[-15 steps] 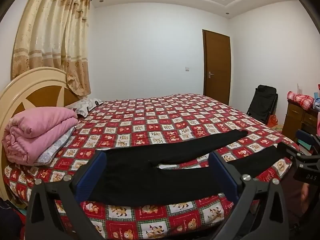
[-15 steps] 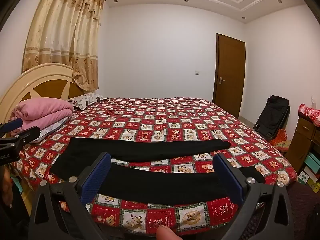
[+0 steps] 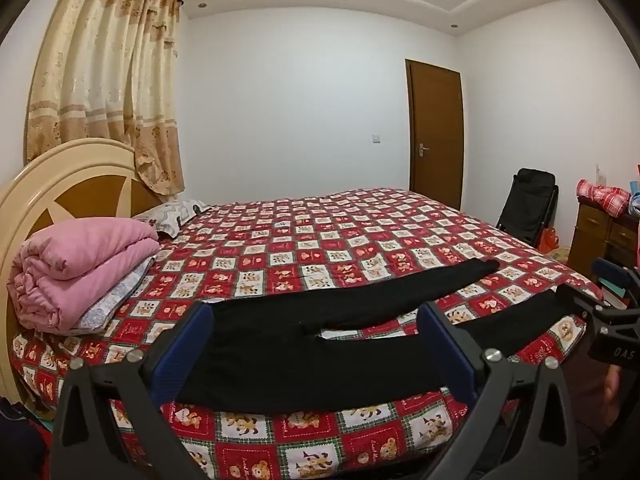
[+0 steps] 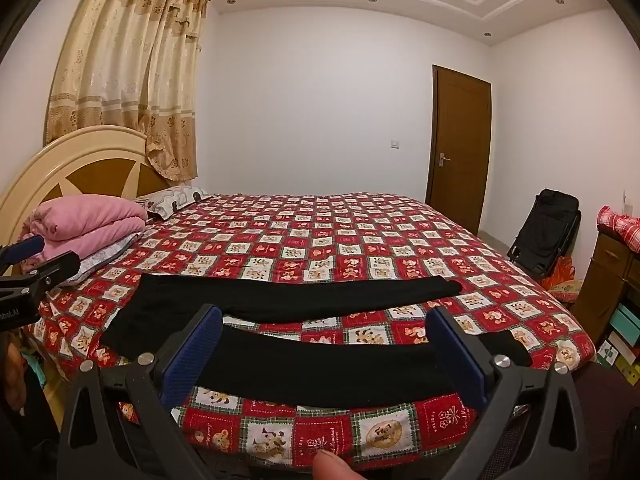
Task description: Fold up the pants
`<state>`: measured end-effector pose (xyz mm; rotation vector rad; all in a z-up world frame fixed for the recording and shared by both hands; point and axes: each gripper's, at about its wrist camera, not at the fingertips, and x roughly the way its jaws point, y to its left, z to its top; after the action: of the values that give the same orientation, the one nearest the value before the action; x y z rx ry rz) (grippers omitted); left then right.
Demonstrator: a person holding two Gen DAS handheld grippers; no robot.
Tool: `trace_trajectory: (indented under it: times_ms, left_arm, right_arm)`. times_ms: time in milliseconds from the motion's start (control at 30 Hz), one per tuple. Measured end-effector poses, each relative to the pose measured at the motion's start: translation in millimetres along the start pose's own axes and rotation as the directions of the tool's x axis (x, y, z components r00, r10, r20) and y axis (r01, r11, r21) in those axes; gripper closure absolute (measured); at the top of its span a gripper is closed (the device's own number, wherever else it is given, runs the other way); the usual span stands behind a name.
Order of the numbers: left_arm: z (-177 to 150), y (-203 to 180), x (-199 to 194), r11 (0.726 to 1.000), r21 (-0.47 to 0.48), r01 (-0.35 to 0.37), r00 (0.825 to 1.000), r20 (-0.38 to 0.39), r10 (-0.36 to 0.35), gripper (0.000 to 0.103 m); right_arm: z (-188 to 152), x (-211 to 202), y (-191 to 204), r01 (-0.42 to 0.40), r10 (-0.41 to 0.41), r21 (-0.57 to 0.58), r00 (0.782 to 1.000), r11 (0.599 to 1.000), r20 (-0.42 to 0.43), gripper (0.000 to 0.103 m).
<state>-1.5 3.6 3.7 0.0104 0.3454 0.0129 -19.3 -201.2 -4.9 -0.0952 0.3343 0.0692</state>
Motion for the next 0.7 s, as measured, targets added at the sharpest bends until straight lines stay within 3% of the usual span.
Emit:
trace_trajectory:
  times_ms: [700]
  left_arm:
    - [-0.6, -0.1, 1.5, 1.0, 0.003, -0.003, 1.0, -0.003, 0.003, 0.0]
  right_arm:
    - [-5.4, -3.3, -0.3, 0.012, -0.012, -0.004, 1.0, 1.0, -0.005, 0.001]
